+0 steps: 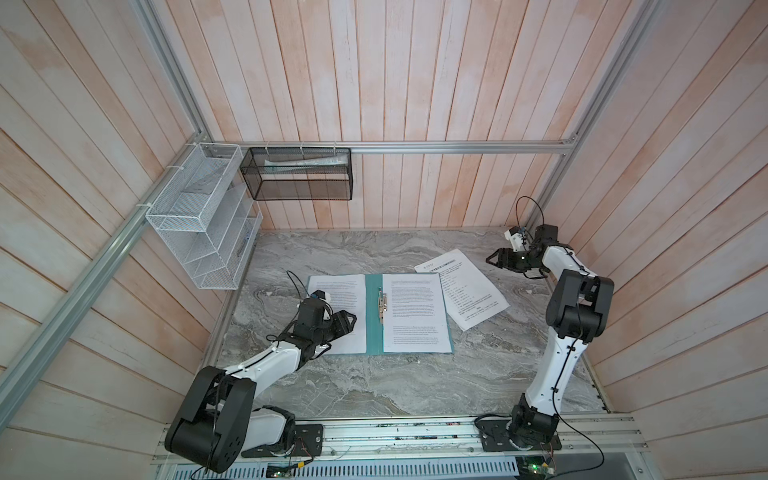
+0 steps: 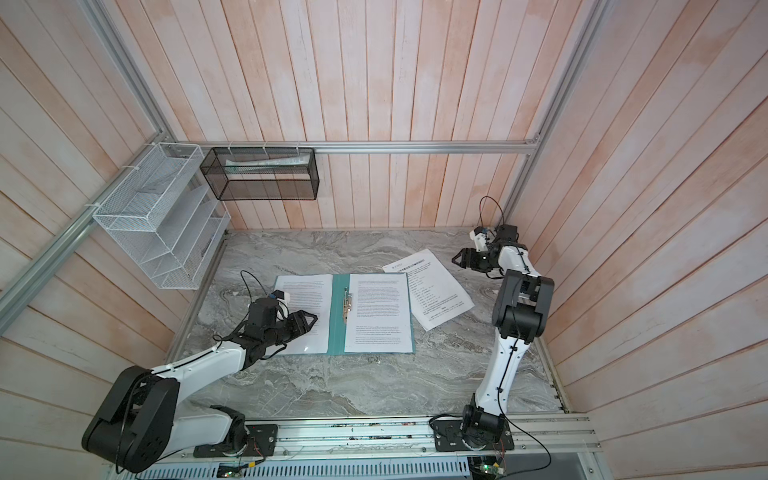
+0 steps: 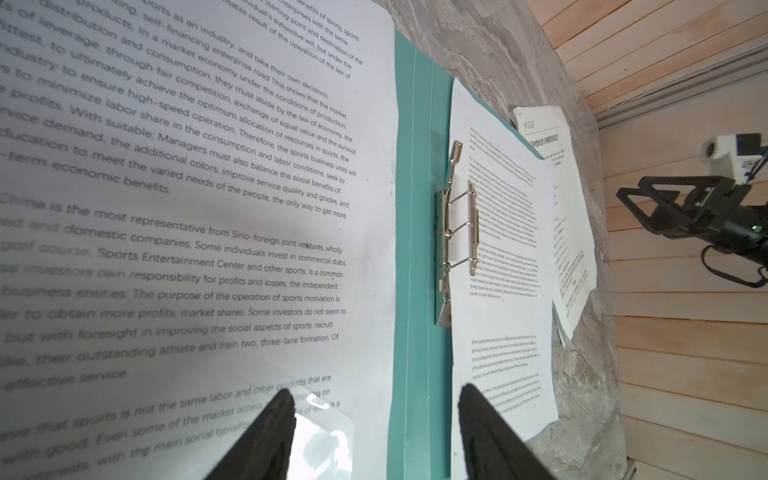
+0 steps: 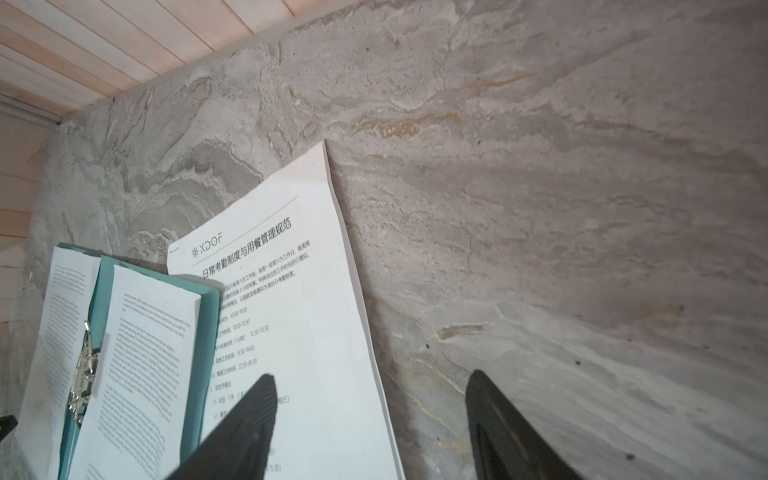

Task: Put the files into the folder
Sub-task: 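Release the sheets and move the right gripper to the Chinese-text sheet, then grasp the edge of the Chinese-text XDOF sheet with the right gripper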

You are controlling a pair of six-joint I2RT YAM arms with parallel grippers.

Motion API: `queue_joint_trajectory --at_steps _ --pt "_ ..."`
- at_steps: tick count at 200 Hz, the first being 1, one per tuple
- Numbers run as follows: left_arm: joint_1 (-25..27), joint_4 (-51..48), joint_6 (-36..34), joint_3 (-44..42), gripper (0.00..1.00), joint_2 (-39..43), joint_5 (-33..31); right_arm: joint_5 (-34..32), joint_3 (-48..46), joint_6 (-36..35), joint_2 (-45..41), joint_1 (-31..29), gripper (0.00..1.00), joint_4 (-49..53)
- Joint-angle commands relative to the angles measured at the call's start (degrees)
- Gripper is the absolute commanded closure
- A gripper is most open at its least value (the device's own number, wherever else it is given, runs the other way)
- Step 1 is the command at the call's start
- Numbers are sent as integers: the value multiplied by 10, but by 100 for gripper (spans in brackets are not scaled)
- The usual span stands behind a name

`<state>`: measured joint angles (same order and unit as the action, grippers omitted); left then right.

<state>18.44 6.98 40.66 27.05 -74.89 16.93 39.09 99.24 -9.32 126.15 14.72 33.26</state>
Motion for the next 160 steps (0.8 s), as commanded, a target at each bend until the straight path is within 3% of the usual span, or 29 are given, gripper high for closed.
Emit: queue_joint_trajectory --at_steps 1,58,160 --pt "0 7 -11 4 35 -13 12 52 -9 -43 12 5 30 37" --pt "0 -11 -25 25 35 -28 17 87 -36 -81 52 47 31 57" --pt "0 -12 -30 41 35 -51 26 132 -15 -141 135 10 34 143"
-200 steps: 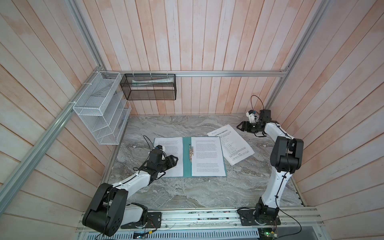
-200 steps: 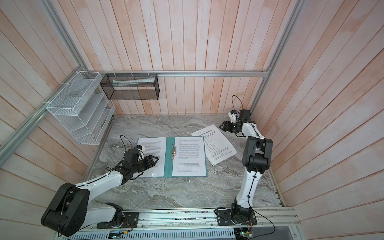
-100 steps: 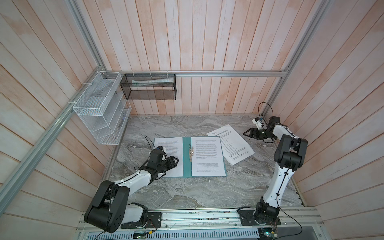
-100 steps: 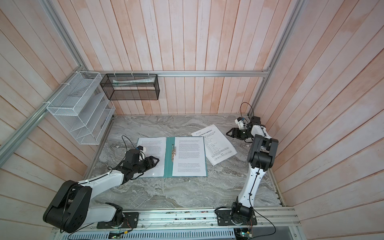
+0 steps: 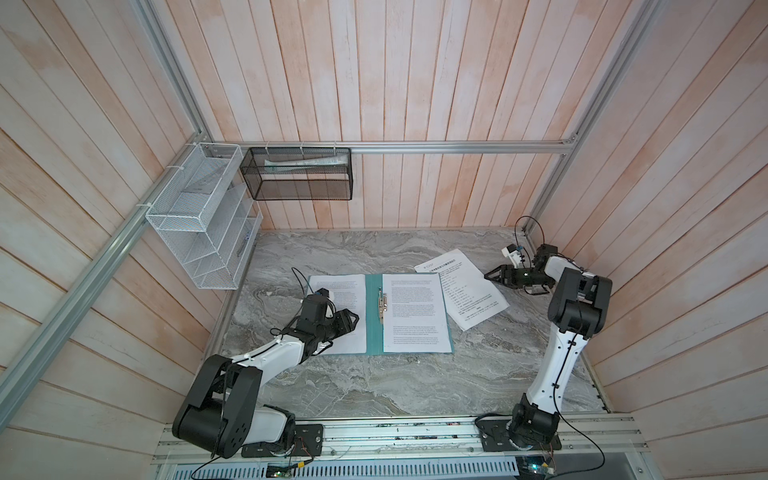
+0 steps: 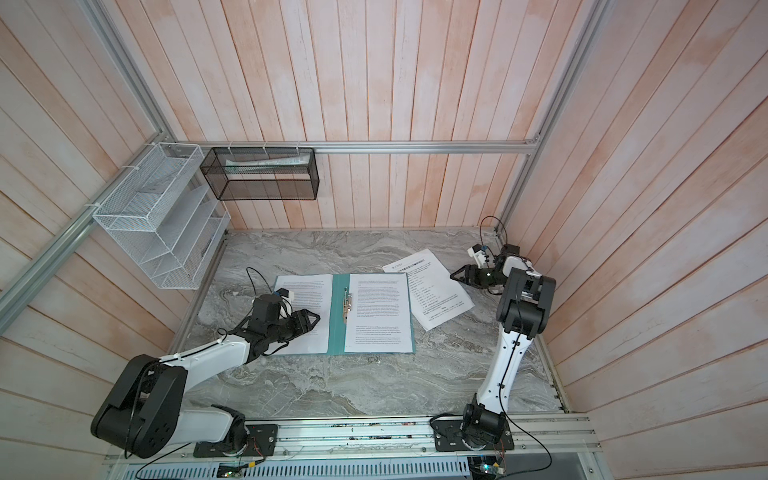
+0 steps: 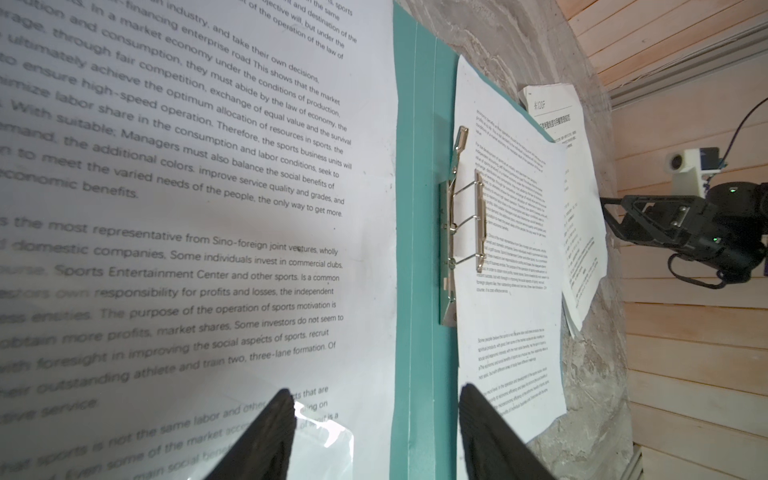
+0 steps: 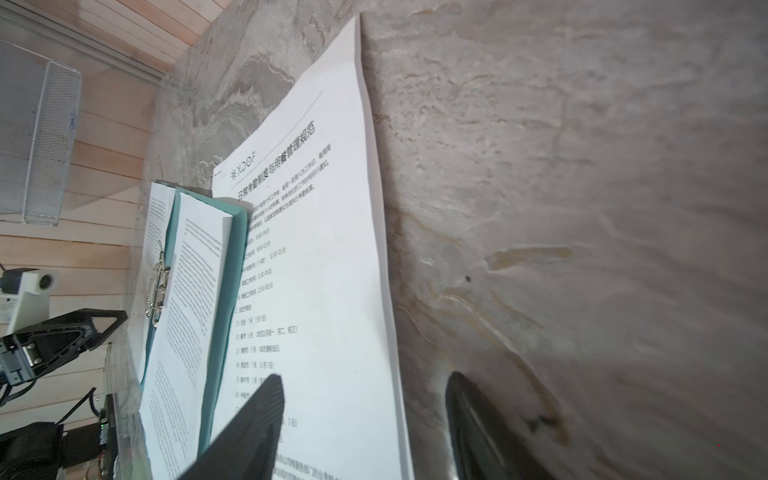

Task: Put the files into the folder
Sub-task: 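Grasp the edge of the Chinese-text XDOF sheet with the right gripper, then lift the XDOF sheet and carry it over the teal folder with the right gripper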

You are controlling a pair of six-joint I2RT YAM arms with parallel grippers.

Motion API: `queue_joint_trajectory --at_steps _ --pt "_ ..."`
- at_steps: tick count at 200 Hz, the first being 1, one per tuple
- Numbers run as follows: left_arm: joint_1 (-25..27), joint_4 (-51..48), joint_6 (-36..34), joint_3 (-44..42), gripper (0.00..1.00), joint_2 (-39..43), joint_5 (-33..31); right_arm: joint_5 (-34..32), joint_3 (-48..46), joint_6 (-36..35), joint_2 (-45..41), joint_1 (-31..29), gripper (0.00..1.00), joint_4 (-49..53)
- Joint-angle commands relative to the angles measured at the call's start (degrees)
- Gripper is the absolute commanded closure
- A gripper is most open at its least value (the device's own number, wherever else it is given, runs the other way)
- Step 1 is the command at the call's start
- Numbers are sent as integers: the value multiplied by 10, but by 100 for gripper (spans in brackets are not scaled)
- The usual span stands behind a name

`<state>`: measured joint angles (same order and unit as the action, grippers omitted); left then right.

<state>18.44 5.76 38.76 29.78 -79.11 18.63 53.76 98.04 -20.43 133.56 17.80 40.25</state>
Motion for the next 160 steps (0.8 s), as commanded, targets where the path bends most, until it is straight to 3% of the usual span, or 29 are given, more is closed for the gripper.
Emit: queue_joint_trajectory --at_steps 1,72,84,93,105,119,160 --pt "0 0 -11 13 35 -8 8 -14 -3 -31 63 -21 35 75" --pt "0 8 -11 13 35 -17 8 56 14 -77 95 -42 44 140" --pt "0 10 -11 13 35 -19 6 60 11 -76 93 -43 64 138" --pt "0 10 -10 13 35 -19 5 59 11 -77 92 -43 67 140" --pt "0 10 -9 12 35 -19 4 58 9 -72 88 -43 86 138" --pt "0 11 -7 11 35 -20 3 62 8 -69 82 -43 98 134" --pt "0 14 -7 10 35 -19 2 73 9 -1 38 -26 100 88"
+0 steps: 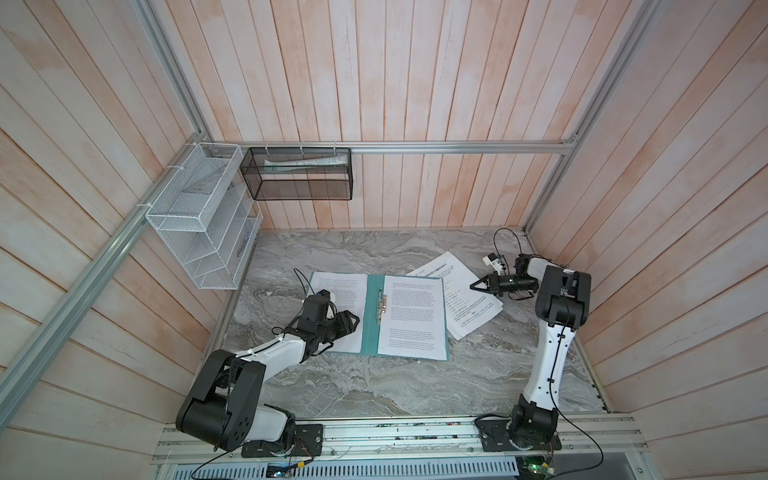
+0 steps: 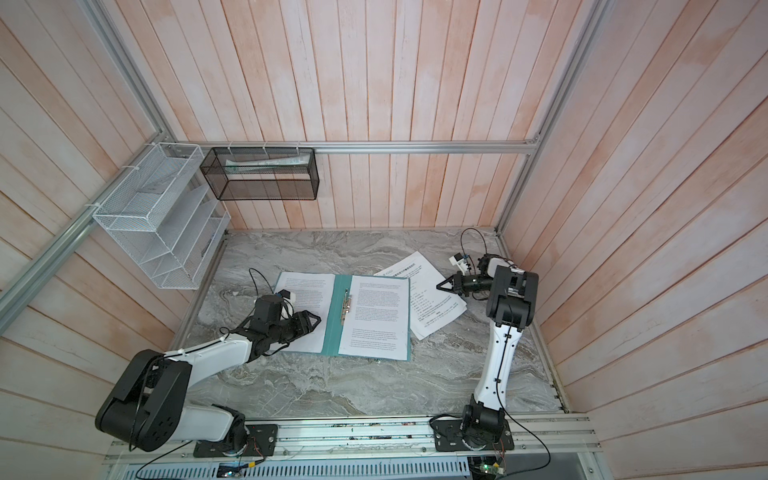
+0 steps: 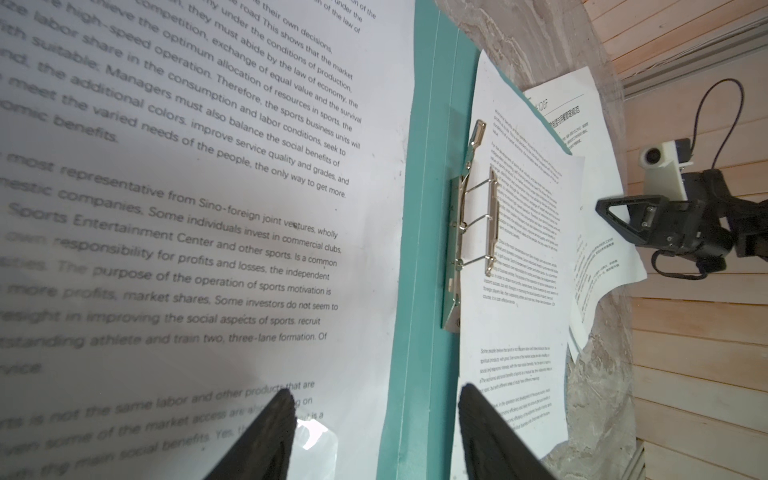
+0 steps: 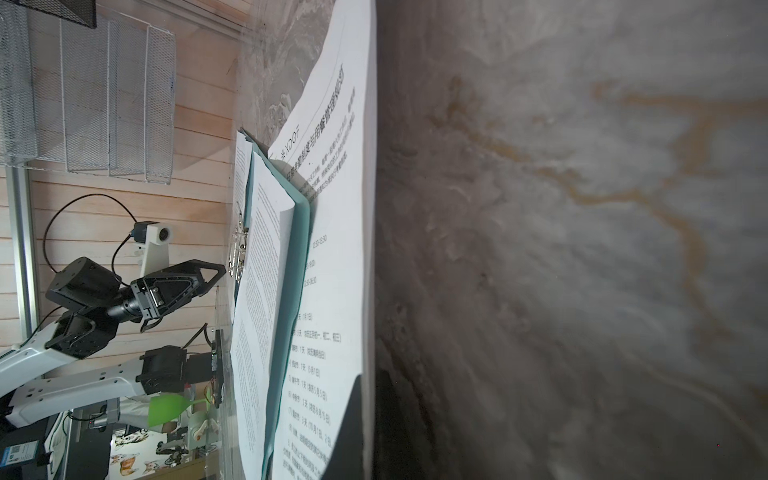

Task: Put the files into the folder
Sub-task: 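Lift the XDOF sheet and carry it over the teal folder with the right gripper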

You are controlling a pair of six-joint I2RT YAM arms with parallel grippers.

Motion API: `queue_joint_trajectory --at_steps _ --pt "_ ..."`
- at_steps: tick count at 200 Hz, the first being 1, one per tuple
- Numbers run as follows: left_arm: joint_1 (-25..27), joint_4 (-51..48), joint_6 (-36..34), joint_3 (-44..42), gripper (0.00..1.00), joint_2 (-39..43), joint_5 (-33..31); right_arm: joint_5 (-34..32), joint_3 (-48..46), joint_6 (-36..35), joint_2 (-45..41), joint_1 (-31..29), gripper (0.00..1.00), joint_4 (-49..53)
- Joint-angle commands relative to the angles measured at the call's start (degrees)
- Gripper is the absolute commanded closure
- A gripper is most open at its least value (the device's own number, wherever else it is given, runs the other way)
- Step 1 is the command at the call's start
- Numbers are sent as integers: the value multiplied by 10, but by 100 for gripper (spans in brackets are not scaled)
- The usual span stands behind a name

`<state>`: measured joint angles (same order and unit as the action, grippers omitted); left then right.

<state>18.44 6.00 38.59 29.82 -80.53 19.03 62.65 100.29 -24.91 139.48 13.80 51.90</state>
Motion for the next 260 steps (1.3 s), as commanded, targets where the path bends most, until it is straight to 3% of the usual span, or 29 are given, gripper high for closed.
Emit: queue_joint_trajectory --at_steps 1,22,55,132,187,230,260 --pt "0 12 -5 9 35 -5 -1 -13 -14 46 -23 15 100 -31" --pt "0 20 -4 9 35 -9 0 26 -27 116 -62 25 100 -84" --pt "0 35 3 6 35 -12 3 14 -80 298 -142 25 100 -238" --pt "0 42 7 5 35 -5 0 -39 -329 780 -364 -2 100 -776" --pt "0 46 20 -8 36 22 -13 -151 -441 935 -499 -69 100 -912" --pt "1 42 22 -14 35 34 -16 -228 -488 928 -609 -170 100 -855" --pt "0 41 22 -17 35 41 -17 -320 -564 957 -663 -239 100 -814"
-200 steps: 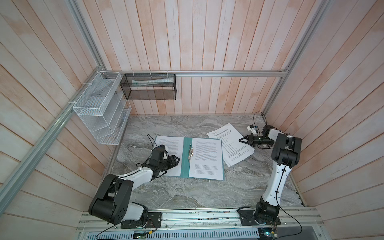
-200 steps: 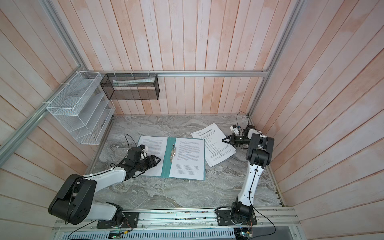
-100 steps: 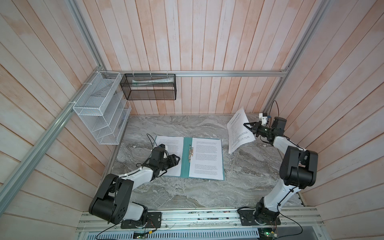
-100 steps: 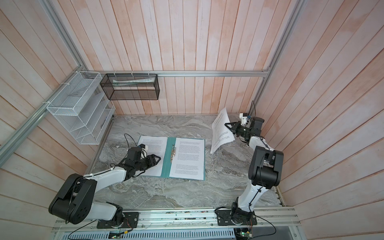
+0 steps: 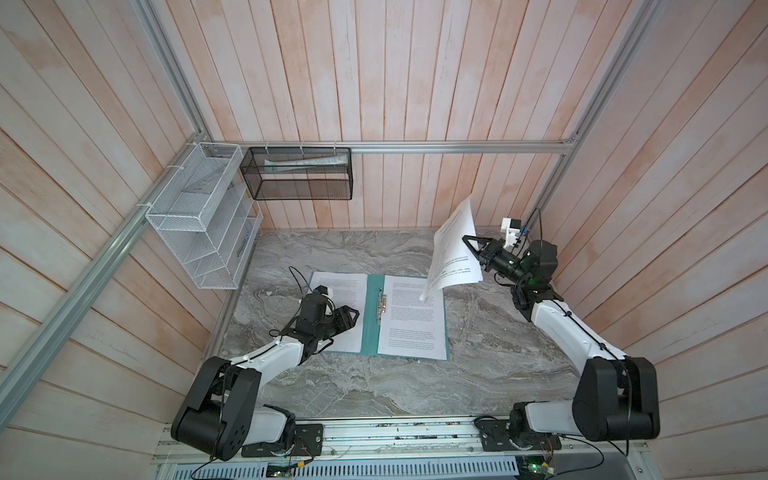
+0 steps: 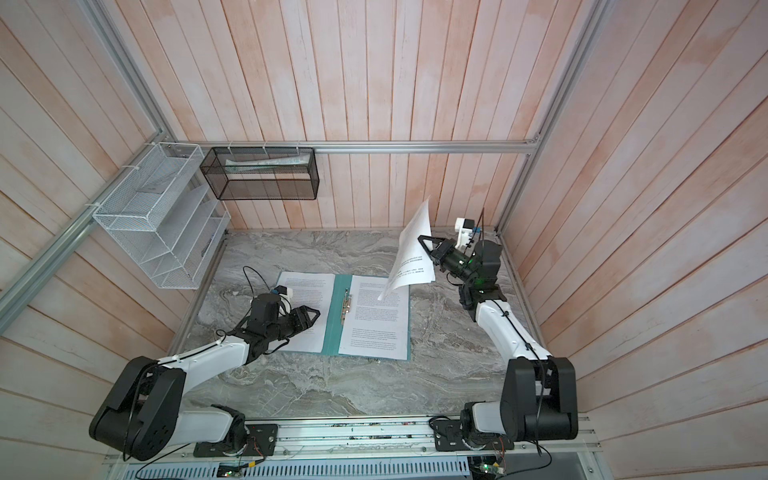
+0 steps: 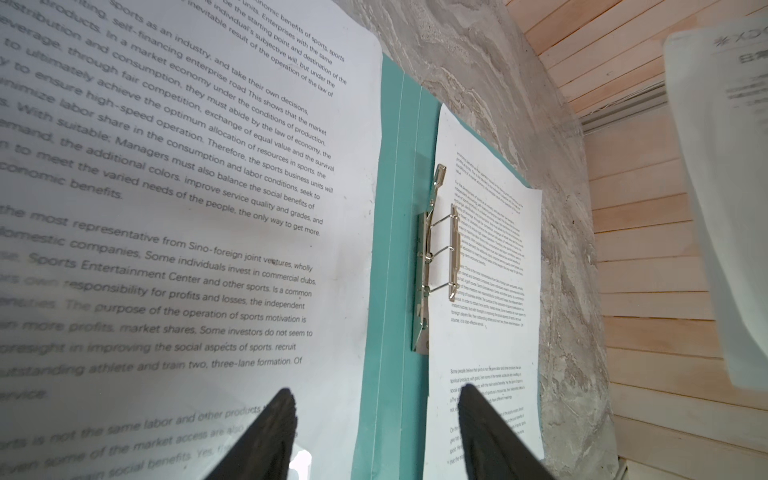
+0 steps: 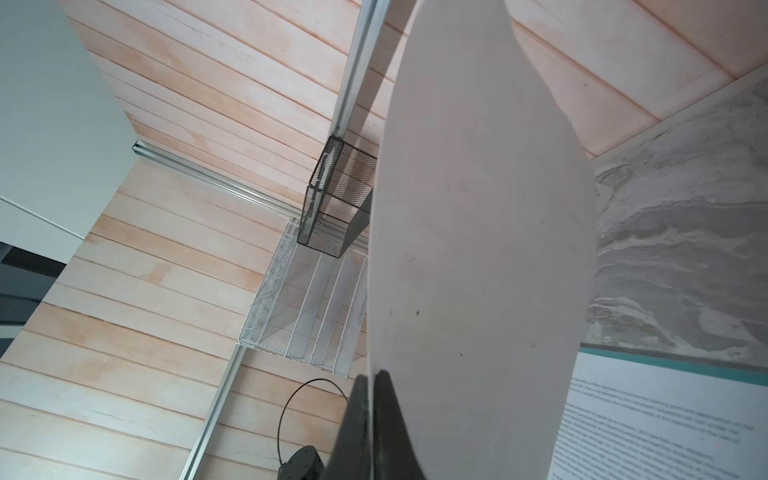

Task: Put the files into the folder
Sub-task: 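Lift the XDOF sheet and carry it over the teal folder with the right gripper, then lay the XDOF sheet onto the clip on top of the other sheets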

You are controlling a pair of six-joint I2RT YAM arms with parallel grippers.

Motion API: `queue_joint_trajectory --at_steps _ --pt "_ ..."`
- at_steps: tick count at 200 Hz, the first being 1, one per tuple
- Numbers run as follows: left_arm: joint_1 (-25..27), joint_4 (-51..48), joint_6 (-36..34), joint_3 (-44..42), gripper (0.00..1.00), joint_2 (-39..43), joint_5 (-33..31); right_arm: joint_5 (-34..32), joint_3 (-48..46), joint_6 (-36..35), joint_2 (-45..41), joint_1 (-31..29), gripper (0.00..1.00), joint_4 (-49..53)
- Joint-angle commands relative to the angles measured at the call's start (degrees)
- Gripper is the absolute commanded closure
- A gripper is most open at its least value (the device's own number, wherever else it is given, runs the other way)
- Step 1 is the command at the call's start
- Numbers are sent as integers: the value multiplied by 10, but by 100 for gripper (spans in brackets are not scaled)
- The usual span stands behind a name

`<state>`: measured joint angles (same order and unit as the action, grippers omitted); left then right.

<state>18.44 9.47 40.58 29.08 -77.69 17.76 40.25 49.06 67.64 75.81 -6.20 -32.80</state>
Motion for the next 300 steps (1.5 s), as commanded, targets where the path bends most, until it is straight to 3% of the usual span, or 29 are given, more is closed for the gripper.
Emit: queue_joint_trajectory --at_steps 1,32,53,89,127,206,300 --pt "0 6 2 -10 35 14 -4 -99 -54 32 -28 -41 100 34" --pt "0 5 0 -17 35 18 -2 -210 -153 57 -59 -113 100 6" --pt "0 1 -1 -21 35 22 -3 -294 -195 55 -83 -144 100 51" --pt "0 -3 -4 -19 35 22 -3 -386 -281 91 -118 -154 100 42" --pt "0 -3 -7 -9 35 6 5 -338 -250 -8 -73 -150 100 79" --pt "0 -17 -10 -7 35 10 2 -267 -201 -101 -3 -147 100 109" --pt "0 -20 -14 -10 36 11 2 -207 -185 -149 57 -147 100 88"
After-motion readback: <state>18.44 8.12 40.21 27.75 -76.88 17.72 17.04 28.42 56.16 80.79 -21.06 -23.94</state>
